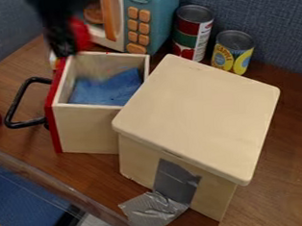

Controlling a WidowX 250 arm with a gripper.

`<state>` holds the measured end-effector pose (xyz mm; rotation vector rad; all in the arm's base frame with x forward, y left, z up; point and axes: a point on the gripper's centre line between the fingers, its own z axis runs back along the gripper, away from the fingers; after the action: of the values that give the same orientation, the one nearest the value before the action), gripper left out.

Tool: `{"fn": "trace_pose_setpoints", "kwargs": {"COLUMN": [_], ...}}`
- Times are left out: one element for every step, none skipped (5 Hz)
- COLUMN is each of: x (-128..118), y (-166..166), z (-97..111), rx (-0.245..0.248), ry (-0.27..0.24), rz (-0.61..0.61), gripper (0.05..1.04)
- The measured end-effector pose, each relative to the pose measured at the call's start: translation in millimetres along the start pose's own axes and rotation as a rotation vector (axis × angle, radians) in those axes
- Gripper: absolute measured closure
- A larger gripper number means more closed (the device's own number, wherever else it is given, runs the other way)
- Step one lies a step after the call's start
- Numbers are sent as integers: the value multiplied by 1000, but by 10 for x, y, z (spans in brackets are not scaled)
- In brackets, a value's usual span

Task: Take the tomato out of the drawer and put it on the left side of the table

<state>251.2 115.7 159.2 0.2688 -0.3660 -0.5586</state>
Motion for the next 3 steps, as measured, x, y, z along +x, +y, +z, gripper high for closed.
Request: {"fn": "trace_pose_setpoints", "kwargs": {"x": [-277,-554,-719], "y": [255,435,388], "z": [-127,-432,-816], "rx": [-10,-61,-148], "ry": [82,172,255], "rz": [66,123,139], "gripper": [263,263,263]}}
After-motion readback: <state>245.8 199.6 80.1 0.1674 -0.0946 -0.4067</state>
